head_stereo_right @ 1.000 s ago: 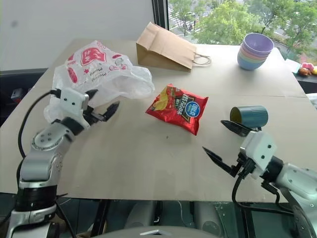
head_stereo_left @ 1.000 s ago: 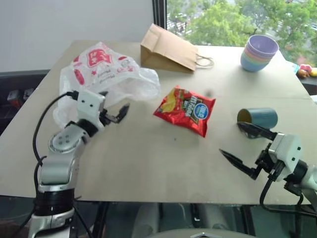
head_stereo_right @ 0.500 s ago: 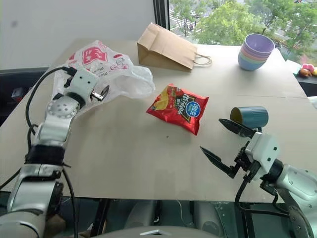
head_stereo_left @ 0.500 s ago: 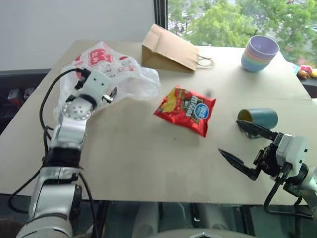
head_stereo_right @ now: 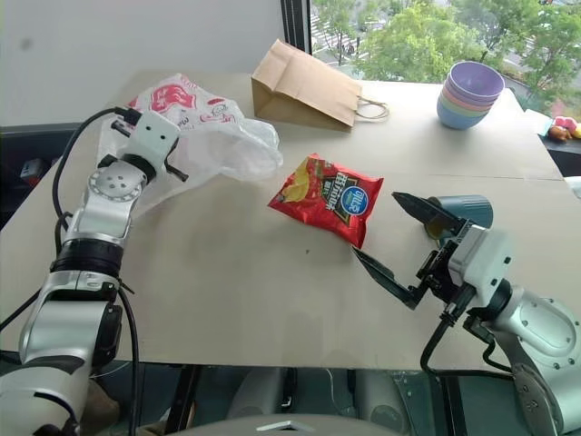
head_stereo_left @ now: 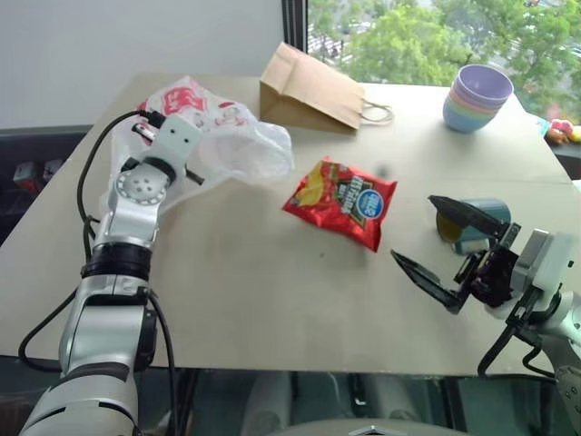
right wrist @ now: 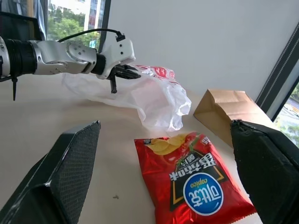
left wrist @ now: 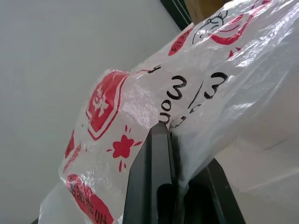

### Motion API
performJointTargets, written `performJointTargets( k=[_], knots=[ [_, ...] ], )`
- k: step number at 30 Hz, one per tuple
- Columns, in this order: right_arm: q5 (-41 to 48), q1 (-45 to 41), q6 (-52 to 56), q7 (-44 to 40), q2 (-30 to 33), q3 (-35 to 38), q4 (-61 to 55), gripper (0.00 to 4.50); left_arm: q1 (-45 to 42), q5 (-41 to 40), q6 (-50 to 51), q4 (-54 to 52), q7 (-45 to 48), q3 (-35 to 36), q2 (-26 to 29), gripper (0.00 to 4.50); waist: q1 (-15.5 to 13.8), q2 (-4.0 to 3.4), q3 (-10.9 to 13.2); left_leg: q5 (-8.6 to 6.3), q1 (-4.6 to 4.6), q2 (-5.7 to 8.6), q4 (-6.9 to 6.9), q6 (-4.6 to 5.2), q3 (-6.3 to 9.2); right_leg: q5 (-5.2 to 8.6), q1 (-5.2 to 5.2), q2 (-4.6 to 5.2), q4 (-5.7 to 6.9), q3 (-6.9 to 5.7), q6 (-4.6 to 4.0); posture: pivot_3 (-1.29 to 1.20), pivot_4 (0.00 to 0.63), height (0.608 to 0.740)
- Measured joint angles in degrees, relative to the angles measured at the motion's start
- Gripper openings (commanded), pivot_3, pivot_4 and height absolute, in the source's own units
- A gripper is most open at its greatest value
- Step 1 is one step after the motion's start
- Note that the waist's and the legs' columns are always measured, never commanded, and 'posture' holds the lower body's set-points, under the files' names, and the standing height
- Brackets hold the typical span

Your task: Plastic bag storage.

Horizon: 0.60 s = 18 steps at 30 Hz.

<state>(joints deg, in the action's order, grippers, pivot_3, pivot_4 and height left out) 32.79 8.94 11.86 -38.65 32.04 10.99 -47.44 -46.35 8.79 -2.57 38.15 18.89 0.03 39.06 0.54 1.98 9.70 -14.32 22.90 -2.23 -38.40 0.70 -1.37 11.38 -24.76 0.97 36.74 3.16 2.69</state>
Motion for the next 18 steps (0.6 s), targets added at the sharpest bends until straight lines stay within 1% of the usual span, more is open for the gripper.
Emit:
performJointTargets(
  k=[3,6,8,11,12,13,15,18],
  knots=[
    [-1.41,-0.49,0.29,0.39,0.19,-1.22,0.4,4.5,-0.01,-1.74,1.74,-2.44,1.45,0.67,-0.39,0.08,0.07,0.0,0.0,0.0,0.0,0.0,0.0,0.0,0.0,-0.01,0.0,0.0,0.0,0.0,-0.01,0.0,0.15,0.74],
    [-8.58,-1.51,4.53,2.48,3.53,-6.42,4.33,4.5,-0.3,-4.25,6.16,-7.5,3.59,1.73,-1.06,0.08,0.13,0.05,-0.03,0.0,0.0,0.0,-0.03,0.0,-0.02,0.07,0.0,0.01,0.03,0.01,-0.13,0.0,0.15,0.74],
    [-15.96,-4.65,11.59,8.09,3.91,-11.62,7.22,4.5,-0.89,-6.14,11.46,-11.23,4.88,2.53,-1.36,0.08,0.2,0.07,-0.04,0.01,-0.03,0.0,-0.06,-0.01,-0.02,0.1,-0.01,0.0,0.08,0.01,-0.19,0.0,0.15,0.74],
    [-21.18,-11.97,21.05,14.32,0.0,-17.07,14.16,4.5,-2.57,-8.2,18.9,-16.06,6.03,3.22,-2.23,0.08,0.32,0.05,-0.03,0.01,-0.05,-0.02,-0.08,0.0,-0.01,0.1,-0.02,-0.04,0.12,0.03,-0.19,0.0,0.15,0.74],
    [-22.95,-15.52,23.87,17.11,-3.14,-19.24,17.34,4.5,-3.15,-8.96,21.93,-18.22,6.23,3.51,-2.36,0.08,0.33,0.05,-0.03,0.01,-0.05,-0.02,-0.07,-0.01,0.01,0.09,-0.03,-0.07,0.12,0.04,-0.17,0.0,0.15,0.74],
    [-23.49,-16.48,24.51,18.02,-4.14,-19.63,18.19,4.5,-3.3,-9.0,22.67,-18.67,6.23,3.57,-2.42,0.08,0.38,0.04,-0.03,0.01,-0.05,-0.02,-0.04,-0.01,0.04,0.01,-0.03,-0.09,0.13,0.03,-0.11,0.0,0.15,0.74],
    [-25.52,-21.36,28.85,21.65,-8.21,-20.9,22.22,4.5,-3.56,-9.2,26.45,-20.19,6.03,3.96,-2.62,0.08,0.5,0.04,-0.03,0.01,0.01,-0.02,-0.03,0.0,0.04,-0.06,-0.09,-0.09,0.14,0.05,-0.11,0.0,0.15,0.74],
    [-25.25,-28.15,35.51,24.32,-14.78,-20.87,28.82,4.5,-3.55,-10.0,33.58,-22.96,5.68,4.14,-2.67,0.08,0.44,0.04,-0.03,0.01,0.09,-0.01,-0.01,0.0,0.08,-0.13,-0.13,-0.08,0.11,0.02,-0.22,0.0,0.15,0.74]
  ],
)
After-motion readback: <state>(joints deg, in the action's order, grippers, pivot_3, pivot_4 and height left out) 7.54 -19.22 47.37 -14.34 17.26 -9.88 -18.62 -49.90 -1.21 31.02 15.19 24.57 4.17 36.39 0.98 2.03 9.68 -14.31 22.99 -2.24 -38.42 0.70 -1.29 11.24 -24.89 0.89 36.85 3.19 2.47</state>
